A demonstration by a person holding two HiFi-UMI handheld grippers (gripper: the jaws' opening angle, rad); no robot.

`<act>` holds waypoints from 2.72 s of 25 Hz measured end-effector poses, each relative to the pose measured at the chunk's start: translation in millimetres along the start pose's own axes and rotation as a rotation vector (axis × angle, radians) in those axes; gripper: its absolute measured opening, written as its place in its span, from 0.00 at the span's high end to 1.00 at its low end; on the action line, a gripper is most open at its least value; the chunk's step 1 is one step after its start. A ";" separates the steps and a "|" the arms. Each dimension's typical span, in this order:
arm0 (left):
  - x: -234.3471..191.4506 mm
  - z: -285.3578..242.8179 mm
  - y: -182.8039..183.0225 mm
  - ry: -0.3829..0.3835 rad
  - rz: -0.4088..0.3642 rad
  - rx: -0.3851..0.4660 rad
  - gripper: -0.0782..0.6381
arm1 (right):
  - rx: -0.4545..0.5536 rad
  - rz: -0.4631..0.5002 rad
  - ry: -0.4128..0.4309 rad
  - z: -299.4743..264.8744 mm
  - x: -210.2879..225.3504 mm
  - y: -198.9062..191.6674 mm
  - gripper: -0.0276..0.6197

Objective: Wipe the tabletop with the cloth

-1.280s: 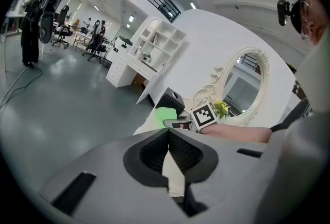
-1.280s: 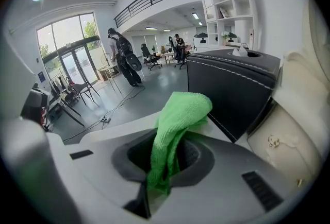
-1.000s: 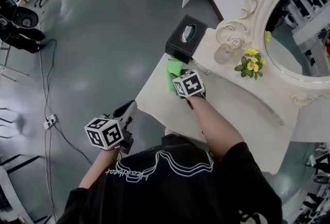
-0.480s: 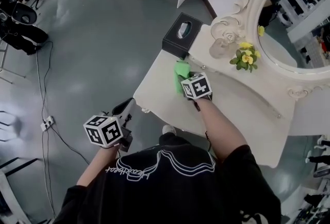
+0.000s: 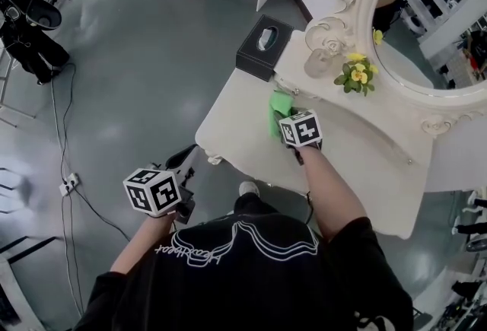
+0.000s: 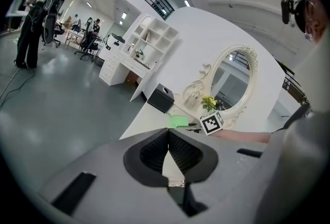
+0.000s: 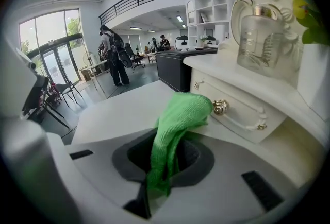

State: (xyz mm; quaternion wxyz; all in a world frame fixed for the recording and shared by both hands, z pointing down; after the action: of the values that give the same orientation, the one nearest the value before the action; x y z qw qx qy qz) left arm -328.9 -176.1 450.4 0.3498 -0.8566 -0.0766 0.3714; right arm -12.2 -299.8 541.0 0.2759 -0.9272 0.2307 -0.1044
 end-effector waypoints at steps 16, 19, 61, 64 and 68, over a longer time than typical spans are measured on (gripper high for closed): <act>10.5 2.3 -22.4 -0.028 -0.030 -0.064 0.88 | -0.028 -0.027 -0.086 29.0 19.3 -36.9 0.87; 13.3 -5.6 -23.6 -0.045 -0.033 -0.087 0.88 | -0.034 -0.025 -0.094 32.3 23.6 -42.3 0.87; 133.9 -94.1 -33.0 -0.181 -0.111 -0.182 0.88 | -0.054 -0.056 -0.144 104.8 108.0 -137.3 0.87; 143.7 -99.9 -33.0 -0.185 -0.116 -0.187 0.88 | -0.056 -0.057 -0.143 111.8 113.9 -144.7 0.87; 156.9 -110.9 -36.6 -0.198 -0.127 -0.204 0.88 | -0.058 -0.075 -0.150 119.7 124.2 -156.8 0.87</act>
State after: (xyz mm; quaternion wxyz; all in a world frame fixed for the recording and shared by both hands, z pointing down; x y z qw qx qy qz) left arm -135.9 -147.7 436.2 0.2747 -0.8403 -0.2021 0.4215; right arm 192.6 -188.4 538.2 0.2615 -0.9480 0.1774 -0.0382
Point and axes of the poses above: the fingertips, and each gripper's own axes: z backward along the fingers, x to its right, y out of its top, the point moved 8 cm from there along z, backward along the fingers, and after that the axes turned 7 degrees about -x, right-handed, at the moved point
